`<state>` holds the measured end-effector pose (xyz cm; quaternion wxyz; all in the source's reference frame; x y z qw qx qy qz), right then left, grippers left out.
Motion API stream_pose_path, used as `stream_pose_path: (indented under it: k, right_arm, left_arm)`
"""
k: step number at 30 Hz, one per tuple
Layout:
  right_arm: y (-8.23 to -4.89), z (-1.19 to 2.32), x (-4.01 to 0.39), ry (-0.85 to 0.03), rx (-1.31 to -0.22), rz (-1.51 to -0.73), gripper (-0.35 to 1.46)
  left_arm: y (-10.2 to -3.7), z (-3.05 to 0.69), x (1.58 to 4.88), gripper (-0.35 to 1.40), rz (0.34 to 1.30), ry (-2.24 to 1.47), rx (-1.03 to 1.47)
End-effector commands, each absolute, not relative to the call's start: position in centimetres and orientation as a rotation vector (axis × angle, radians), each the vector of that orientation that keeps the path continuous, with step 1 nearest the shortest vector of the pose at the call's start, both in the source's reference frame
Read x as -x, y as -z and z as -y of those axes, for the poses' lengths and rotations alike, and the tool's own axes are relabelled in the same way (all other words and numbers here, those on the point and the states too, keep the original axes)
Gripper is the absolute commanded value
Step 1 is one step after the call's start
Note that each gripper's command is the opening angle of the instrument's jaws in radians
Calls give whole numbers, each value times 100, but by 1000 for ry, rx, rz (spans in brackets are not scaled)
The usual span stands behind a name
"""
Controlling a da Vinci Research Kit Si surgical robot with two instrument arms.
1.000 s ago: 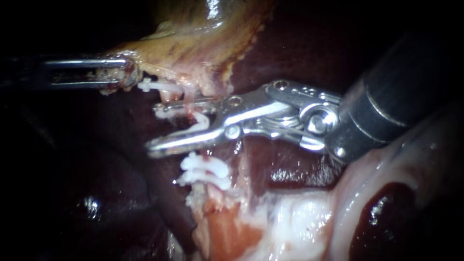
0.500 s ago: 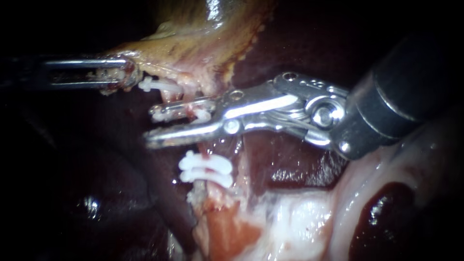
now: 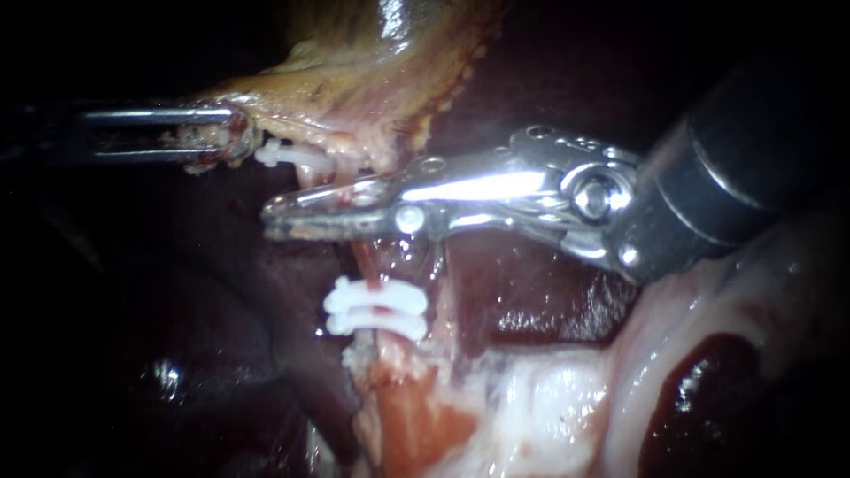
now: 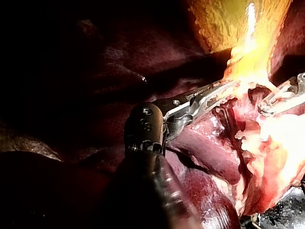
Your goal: Clipping third clip right tube
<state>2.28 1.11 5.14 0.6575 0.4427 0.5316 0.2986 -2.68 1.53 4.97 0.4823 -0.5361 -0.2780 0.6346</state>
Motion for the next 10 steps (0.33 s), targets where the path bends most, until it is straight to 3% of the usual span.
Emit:
stream_pose_path:
  k: [1, 10]
  right_arm:
    - [-514, -111, -227, -673, -1003, -1204, -35]
    - [-518, -110, -228, -664, -1008, -1203, -35]
  left_arm:
    - [-497, -152, 268, -35, 677, -1547, 1307]
    - [-497, -153, 268, -35, 678, -1547, 1307]
